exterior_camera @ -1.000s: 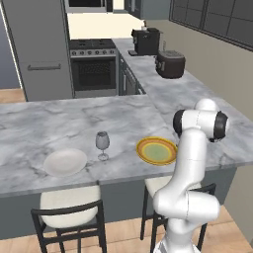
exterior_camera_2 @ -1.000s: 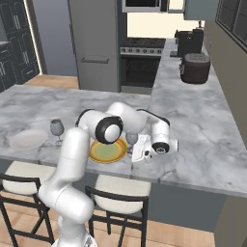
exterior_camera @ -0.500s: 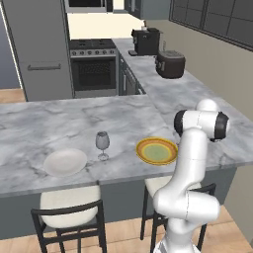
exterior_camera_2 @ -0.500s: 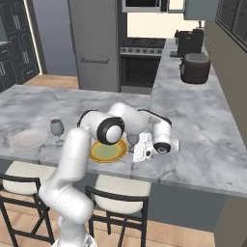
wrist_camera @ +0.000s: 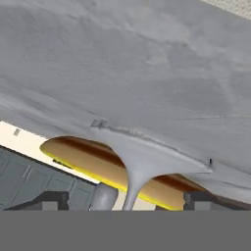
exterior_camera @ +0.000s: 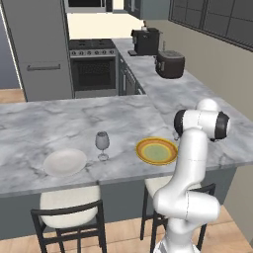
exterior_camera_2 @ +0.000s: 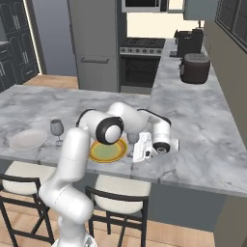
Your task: Retrieve the wine glasses from the counter and place one next to each plate.
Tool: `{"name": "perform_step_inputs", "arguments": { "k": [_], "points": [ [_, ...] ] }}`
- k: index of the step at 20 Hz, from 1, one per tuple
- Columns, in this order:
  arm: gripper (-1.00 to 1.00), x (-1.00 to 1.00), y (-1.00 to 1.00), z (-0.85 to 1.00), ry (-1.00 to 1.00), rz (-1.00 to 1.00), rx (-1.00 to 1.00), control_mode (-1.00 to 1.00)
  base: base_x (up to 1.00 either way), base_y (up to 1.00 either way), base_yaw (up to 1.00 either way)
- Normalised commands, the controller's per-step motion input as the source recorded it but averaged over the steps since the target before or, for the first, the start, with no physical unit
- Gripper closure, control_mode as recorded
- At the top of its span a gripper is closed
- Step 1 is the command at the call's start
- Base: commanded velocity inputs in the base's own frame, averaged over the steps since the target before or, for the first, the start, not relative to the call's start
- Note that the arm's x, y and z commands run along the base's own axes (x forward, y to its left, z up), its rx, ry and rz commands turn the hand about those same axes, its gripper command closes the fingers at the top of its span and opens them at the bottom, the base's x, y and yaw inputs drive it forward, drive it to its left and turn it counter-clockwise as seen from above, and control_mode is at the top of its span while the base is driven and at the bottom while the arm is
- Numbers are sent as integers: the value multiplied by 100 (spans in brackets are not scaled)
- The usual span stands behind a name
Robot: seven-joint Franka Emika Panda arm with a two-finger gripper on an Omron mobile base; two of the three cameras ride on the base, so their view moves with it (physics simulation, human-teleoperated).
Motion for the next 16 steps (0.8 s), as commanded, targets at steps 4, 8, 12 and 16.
{"name": "perform_step_inputs", "arguments": {
  "k": [4, 8, 12, 16],
  "points": [
    [-100, 0, -1, -36, 2, 0, 9, -100, 0, 0, 0],
    [-100, 0, 0, -54, 16, 0, 10, -100, 0, 0, 0],
    [-100, -3, -29, -7, 20, -1, -7, -100, 0, 0, 0],
    [-100, -2, -29, -1, 12, -13, -17, -100, 0, 0, 0]
  ]
}}
